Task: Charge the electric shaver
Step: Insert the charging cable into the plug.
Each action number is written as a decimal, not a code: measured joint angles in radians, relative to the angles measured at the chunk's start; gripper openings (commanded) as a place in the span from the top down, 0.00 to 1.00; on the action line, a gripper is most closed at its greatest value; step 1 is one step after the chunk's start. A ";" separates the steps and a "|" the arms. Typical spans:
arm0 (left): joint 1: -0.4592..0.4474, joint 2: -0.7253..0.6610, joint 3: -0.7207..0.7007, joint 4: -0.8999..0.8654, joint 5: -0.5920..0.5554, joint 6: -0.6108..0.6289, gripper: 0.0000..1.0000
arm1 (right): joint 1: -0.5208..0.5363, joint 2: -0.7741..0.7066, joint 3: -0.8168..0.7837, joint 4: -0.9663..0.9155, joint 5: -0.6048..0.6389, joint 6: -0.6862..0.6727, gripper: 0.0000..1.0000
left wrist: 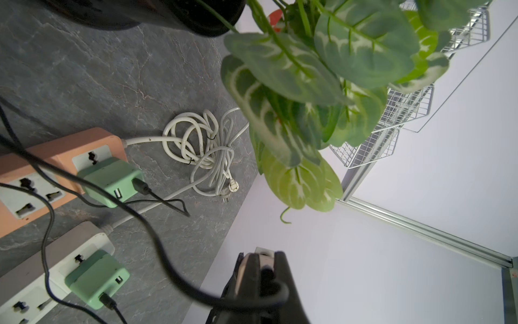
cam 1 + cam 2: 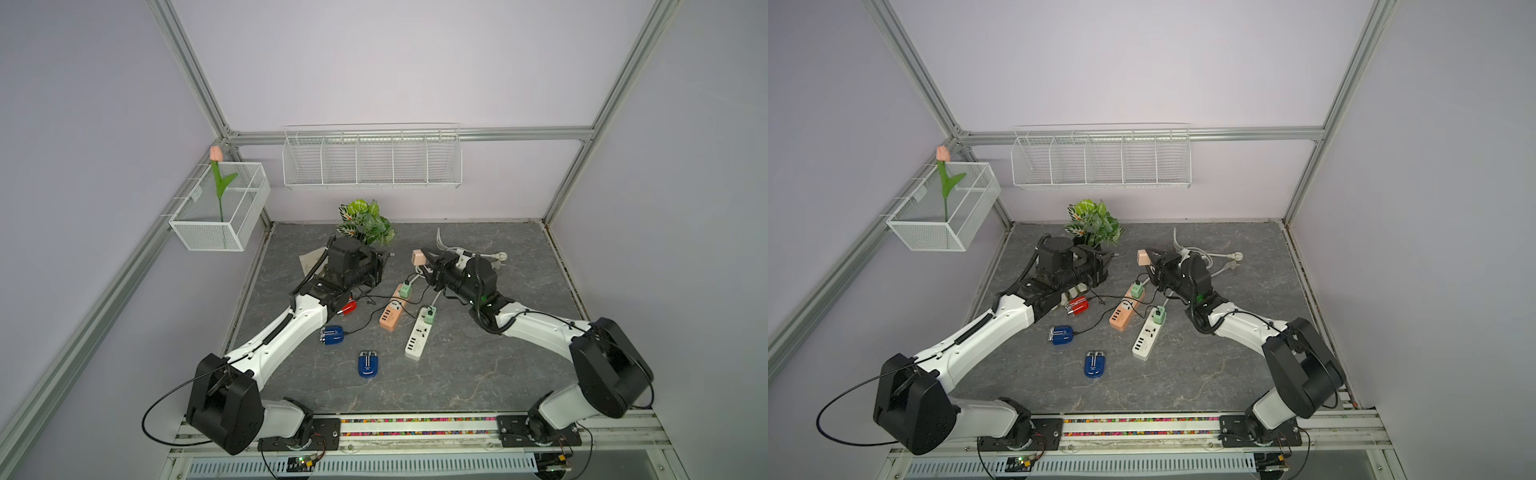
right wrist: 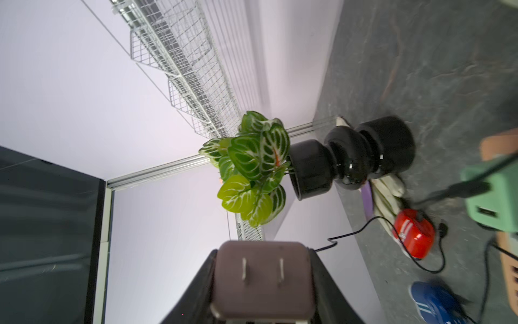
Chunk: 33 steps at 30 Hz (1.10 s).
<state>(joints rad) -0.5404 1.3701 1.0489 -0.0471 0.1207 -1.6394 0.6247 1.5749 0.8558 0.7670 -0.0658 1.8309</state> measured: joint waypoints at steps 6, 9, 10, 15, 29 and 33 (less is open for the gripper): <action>-0.010 0.010 0.000 0.064 -0.029 0.025 1.00 | 0.034 0.068 0.050 0.095 0.048 0.025 0.93; -0.013 0.013 0.000 0.087 -0.035 0.030 1.00 | 0.044 0.092 0.063 0.126 0.069 0.038 0.93; -0.014 0.014 0.000 0.093 -0.038 0.032 1.00 | 0.047 0.099 0.068 0.130 0.076 0.042 0.93; -0.024 0.033 0.000 0.103 -0.039 0.044 1.00 | 0.059 0.139 0.101 0.150 0.101 0.059 0.93; -0.026 0.046 0.000 0.103 -0.049 0.058 1.00 | 0.069 0.143 0.103 0.129 0.108 0.073 0.93; -0.026 0.046 0.000 0.100 -0.049 0.075 1.00 | 0.070 0.138 0.078 0.128 0.106 0.081 0.93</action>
<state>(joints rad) -0.5663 1.4158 1.0485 0.0532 0.0719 -1.5646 0.6945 1.7134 0.9340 0.8948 0.0399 1.9118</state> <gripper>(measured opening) 0.074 0.437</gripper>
